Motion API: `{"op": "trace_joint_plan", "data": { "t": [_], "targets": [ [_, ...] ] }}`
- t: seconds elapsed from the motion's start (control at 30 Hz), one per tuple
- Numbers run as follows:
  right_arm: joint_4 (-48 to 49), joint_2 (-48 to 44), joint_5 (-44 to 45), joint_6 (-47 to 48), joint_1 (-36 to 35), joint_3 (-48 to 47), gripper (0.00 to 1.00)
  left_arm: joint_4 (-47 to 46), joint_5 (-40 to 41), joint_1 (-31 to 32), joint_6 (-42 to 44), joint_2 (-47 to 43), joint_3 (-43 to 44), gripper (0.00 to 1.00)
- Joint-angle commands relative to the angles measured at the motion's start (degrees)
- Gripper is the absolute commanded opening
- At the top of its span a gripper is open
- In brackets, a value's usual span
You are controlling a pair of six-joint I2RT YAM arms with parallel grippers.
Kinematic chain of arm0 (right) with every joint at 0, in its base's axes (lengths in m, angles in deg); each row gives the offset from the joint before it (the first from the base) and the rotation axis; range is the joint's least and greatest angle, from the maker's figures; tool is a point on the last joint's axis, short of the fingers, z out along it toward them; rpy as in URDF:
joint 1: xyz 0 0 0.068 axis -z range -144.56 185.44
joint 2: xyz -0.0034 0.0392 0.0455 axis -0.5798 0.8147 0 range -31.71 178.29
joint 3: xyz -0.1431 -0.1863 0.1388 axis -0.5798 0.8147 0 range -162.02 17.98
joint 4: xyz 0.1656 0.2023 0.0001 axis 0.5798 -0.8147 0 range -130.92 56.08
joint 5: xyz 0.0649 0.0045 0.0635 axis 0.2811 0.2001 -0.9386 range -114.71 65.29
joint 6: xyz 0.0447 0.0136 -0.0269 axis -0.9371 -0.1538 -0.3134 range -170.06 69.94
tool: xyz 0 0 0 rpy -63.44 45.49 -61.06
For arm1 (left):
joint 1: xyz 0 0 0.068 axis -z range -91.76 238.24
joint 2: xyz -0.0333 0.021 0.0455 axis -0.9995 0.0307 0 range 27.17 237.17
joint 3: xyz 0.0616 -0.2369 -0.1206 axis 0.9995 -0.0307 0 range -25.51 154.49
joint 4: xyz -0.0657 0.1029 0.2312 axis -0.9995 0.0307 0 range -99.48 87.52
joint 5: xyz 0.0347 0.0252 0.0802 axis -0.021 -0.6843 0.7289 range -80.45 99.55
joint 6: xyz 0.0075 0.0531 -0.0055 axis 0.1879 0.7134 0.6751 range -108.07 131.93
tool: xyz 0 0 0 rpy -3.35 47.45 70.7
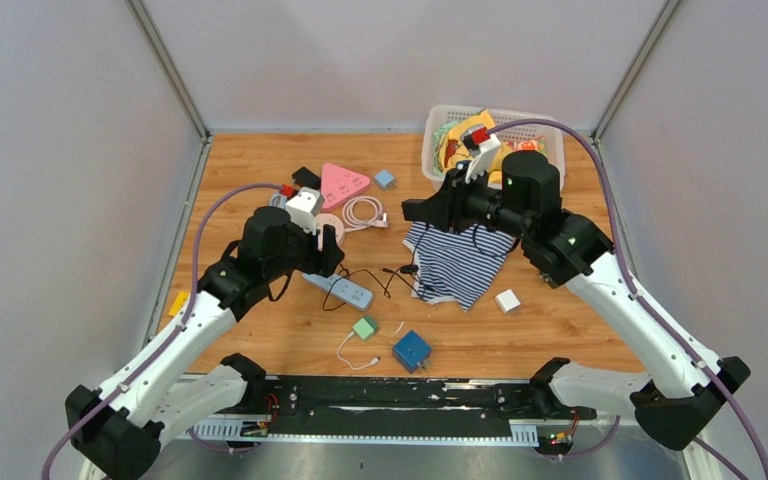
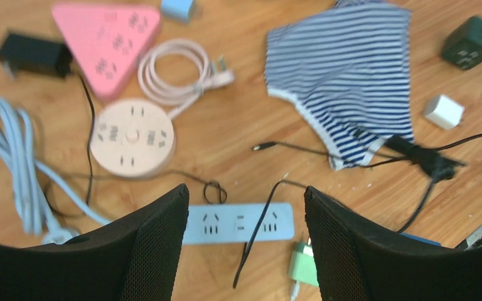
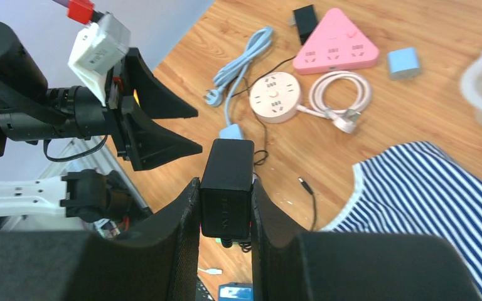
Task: Insert the plug
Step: Adjust the plug at the center of the board.
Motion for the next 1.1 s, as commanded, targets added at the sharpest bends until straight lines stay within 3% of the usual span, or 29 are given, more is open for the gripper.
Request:
{"op": "trace_joint_plan", "data": {
  "t": [0.0,0.3,0.6,0.67,0.77,0.83,0.9,1.07],
  "targets": [
    [-3.0,-3.2,7.3,4.4,0.1,-2.3,0.0,4.2,-0.1,-0.5,-5.9,3.8,-0.3,0.68],
    [-3.0,-3.9,6.8,3.7,0.1,-1.4,0.0,-4.5,-18.2,-0.6,-0.7,10.5,-5.1,0.69],
    [-2.1,-4.0,5.5,3.4,0.1,-1.2,0.0,-2.9,-19.6,-0.6,4.6,23.9,-0.7,0.68],
    [-1.9,-4.4,5.5,3.4,0.1,-0.8,0.0,-3.1,-19.0,-0.6,4.1,25.7,0.2,0.6],
    [-2.0,-5.4,6.7,3.8,0.1,-0.1,0.0,0.1,-14.6,-0.7,2.8,25.7,2.5,0.21],
    [-2.4,-6.4,8.6,4.2,0.1,0.7,0.0,2.5,-8.6,-0.7,1.1,23.5,3.1,0.07],
    [-3.2,-7.4,12.2,4.5,0.2,1.3,0.0,4.4,-0.6,-0.9,-2.0,20.2,3.0,0.0],
    [-6.1,-9.3,23.7,6.4,0.2,2.4,0.0,8.4,15.3,-3.0,-13.6,9.7,0.1,0.0]
  ]
}}
